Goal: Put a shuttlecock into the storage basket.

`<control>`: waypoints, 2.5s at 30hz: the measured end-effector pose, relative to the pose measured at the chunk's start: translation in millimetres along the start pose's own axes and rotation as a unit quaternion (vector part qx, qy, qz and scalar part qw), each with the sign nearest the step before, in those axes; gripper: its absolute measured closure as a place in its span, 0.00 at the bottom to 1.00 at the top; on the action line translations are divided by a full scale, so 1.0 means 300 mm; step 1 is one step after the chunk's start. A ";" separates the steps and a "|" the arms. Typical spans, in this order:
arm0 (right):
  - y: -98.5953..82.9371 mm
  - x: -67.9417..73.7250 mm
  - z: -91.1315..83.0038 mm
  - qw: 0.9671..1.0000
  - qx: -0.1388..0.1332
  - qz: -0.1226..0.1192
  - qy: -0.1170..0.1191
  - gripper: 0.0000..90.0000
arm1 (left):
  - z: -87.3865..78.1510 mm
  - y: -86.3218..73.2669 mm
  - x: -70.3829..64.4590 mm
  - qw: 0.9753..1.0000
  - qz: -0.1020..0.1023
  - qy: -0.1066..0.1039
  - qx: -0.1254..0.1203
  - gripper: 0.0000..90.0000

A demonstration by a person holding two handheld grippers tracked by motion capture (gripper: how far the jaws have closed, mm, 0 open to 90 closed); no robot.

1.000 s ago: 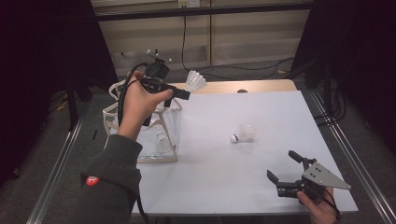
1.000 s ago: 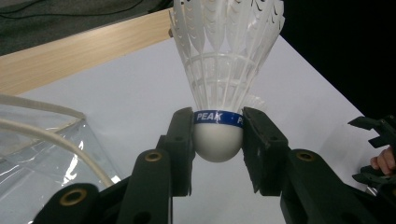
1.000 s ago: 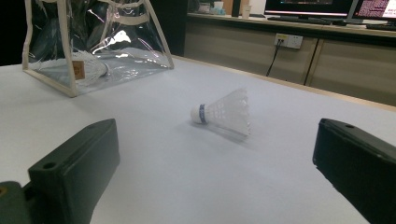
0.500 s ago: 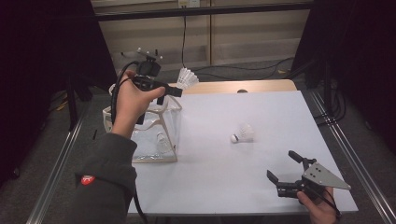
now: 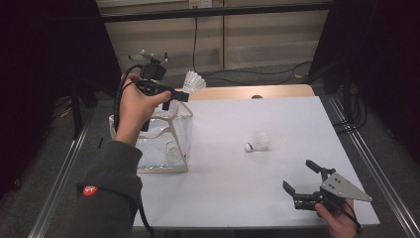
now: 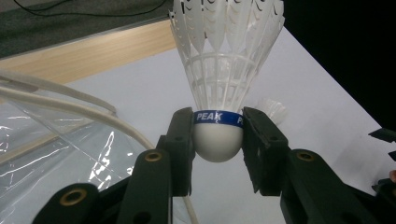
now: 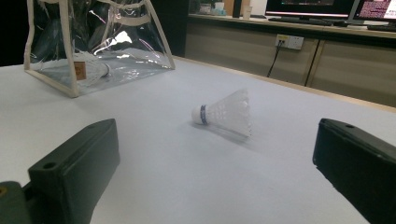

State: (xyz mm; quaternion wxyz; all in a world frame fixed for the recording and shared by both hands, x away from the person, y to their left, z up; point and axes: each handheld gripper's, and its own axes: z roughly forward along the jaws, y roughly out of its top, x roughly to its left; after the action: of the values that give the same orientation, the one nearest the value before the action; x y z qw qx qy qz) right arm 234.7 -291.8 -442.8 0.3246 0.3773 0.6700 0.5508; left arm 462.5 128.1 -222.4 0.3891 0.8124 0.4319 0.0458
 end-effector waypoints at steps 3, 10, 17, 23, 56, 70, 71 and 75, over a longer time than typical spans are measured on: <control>0.000 0.000 0.000 1.000 0.000 0.000 0.000 0.01 | -0.001 0.000 0.005 1.000 -0.001 0.001 -0.001 0.72; 0.000 -0.001 0.000 1.000 0.000 -0.001 0.000 0.01 | -0.008 -0.001 0.016 1.000 -0.005 0.006 -0.002 0.72; 0.000 0.000 0.000 1.000 0.000 0.000 0.000 0.01 | -0.015 -0.002 0.028 1.000 -0.008 0.010 -0.002 0.72; -0.001 -0.001 -0.001 1.000 0.000 0.000 -0.001 0.01 | -0.021 -0.002 0.038 1.000 -0.014 0.014 -0.007 0.73; 0.000 0.000 -0.002 1.000 0.000 0.000 -0.001 0.01 | -0.060 -0.013 0.093 0.999 -0.028 0.037 -0.012 0.72; 0.000 0.000 -0.002 1.000 0.000 0.000 -0.002 0.01 | -0.071 -0.019 0.116 0.998 -0.037 0.052 -0.017 0.72; 0.000 0.000 -0.003 1.000 0.000 0.000 -0.002 0.01 | -0.072 -0.020 0.117 0.998 -0.037 0.054 -0.017 0.72; 0.000 0.000 -0.002 1.000 0.000 0.001 0.000 0.01 | -0.078 -0.021 0.125 0.998 -0.038 0.056 -0.017 0.72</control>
State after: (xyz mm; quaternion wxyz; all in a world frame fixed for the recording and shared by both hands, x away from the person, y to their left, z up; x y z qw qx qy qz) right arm 234.2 -292.2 -442.7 0.3245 0.3780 0.6694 0.5511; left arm 472.1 171.6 -220.2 0.3797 0.7848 0.4827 0.0833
